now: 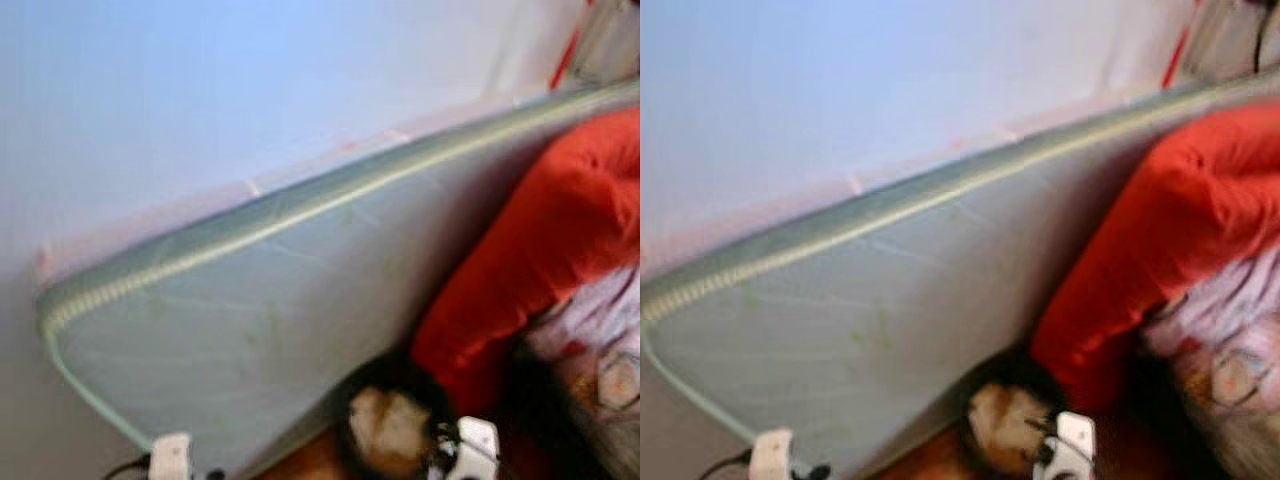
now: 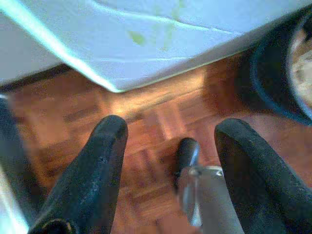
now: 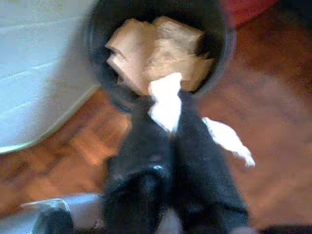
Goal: Clean up the room
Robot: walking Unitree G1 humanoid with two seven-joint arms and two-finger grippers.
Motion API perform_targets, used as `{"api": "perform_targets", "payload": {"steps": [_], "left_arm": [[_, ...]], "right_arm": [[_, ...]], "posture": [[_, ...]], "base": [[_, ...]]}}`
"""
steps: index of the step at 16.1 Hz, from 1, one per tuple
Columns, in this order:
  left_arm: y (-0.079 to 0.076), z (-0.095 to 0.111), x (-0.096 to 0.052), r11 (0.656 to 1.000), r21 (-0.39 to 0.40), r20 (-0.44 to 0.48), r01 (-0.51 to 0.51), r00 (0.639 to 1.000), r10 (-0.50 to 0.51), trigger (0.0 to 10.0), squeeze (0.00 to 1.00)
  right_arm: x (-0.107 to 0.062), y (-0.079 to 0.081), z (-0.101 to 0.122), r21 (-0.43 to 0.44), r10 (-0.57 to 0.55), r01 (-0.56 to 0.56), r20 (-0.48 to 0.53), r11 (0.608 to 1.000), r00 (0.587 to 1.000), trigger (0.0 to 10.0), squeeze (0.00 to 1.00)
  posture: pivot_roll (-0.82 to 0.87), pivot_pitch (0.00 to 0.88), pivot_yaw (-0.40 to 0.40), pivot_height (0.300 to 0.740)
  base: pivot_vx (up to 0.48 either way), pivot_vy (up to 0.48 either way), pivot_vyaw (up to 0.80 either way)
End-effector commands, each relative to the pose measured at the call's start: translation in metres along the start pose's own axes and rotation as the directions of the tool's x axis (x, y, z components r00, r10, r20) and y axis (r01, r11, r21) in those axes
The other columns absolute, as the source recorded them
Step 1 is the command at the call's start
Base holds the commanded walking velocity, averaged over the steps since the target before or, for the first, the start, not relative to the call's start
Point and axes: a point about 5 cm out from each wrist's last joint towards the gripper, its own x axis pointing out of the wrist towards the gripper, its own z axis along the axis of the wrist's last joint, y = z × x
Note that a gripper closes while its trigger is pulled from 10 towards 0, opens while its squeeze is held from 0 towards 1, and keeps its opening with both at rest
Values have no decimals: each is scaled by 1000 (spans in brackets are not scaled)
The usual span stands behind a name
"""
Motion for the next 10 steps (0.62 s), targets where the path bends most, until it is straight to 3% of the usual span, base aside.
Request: {"api": "perform_targets", "payload": {"steps": [1, 7, 10], "left_arm": [[9, -7, -3, 999, 27, -21, -29, 999, 29, 10000, 0], [-2, 2, 1, 999, 35, -15, -20, 1000, 20, 10000, 0], [-3, 5, 2, 999, 25, -13, -29, 999, 29, 10000, 0]], "right_arm": [[-3, 0, -13, 19, -5, 6, -40, 1000, 999, 10000, 0], [-3, 1, -12, 19, -4, 5, -39, 1000, 999, 10000, 0], [-3, 1, -12, 18, -1, 1, -37, 1000, 999, 10000, 0]], "posture": [[92, 0, 14, 740], [94, 0, 13, 740], [94, 0, 13, 740]], "base": [[0, -390, 0], [0, -425, 0], [0, -104, 0]]}}
